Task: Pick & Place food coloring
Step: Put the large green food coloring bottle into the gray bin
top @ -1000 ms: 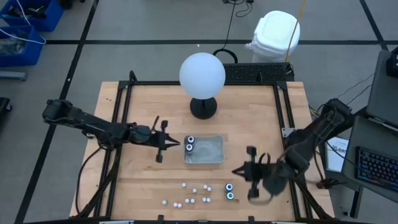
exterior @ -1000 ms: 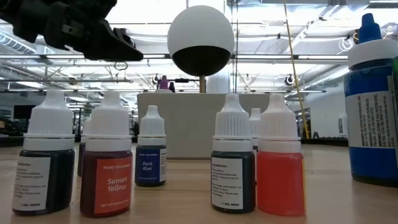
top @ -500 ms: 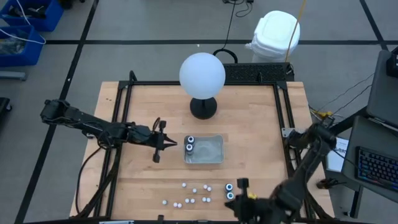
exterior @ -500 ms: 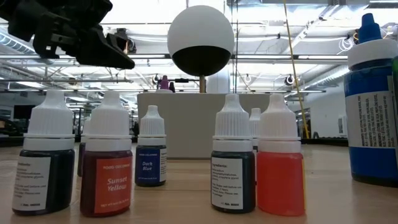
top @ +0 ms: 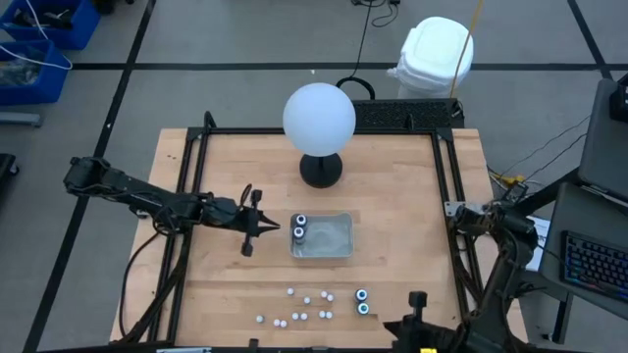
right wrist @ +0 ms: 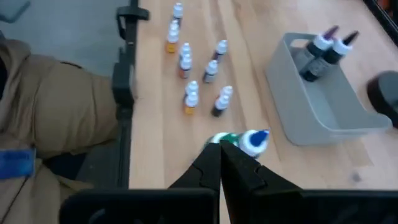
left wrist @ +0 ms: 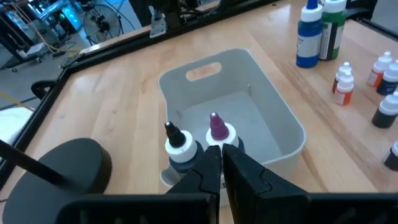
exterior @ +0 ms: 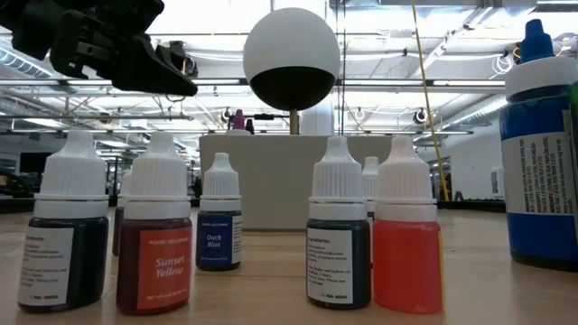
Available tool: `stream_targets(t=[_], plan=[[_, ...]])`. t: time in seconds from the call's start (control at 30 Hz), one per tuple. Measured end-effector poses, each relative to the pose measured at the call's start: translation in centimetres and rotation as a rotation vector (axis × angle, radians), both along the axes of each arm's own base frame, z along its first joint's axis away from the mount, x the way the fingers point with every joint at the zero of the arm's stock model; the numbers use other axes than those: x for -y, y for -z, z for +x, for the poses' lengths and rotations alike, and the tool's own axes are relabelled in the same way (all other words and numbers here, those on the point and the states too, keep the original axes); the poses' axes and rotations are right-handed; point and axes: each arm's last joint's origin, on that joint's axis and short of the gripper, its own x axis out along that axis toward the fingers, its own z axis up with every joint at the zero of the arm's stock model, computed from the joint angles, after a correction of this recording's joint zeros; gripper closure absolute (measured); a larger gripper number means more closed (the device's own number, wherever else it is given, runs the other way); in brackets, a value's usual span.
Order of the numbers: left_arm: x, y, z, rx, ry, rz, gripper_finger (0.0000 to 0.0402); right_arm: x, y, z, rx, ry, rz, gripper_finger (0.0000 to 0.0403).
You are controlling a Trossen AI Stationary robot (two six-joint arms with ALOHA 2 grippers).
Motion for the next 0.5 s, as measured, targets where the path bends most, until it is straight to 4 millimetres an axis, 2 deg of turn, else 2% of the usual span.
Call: stream_targets(t=[0.23, 0.37, 0.5], plan=[[0.0, -0.1, 0.0, 0.009, -0.001, -0.004, 0.0376, -1.1, 2.5, 0.4, 0.203, -0.065, -0.101, 0.0396], [0.0, -0.4, 0.1, 0.039, -0.005, -0.029, 0.0376, -1.1, 3.2, 1.0, 0.287, -0.054, -0.156, 0.0361], [0.0, -0.4, 0.1, 0.039, -0.009, -0.039, 0.0376, -1.1, 3.7, 1.8, 0.346, -0.014, -0.123, 0.0314]])
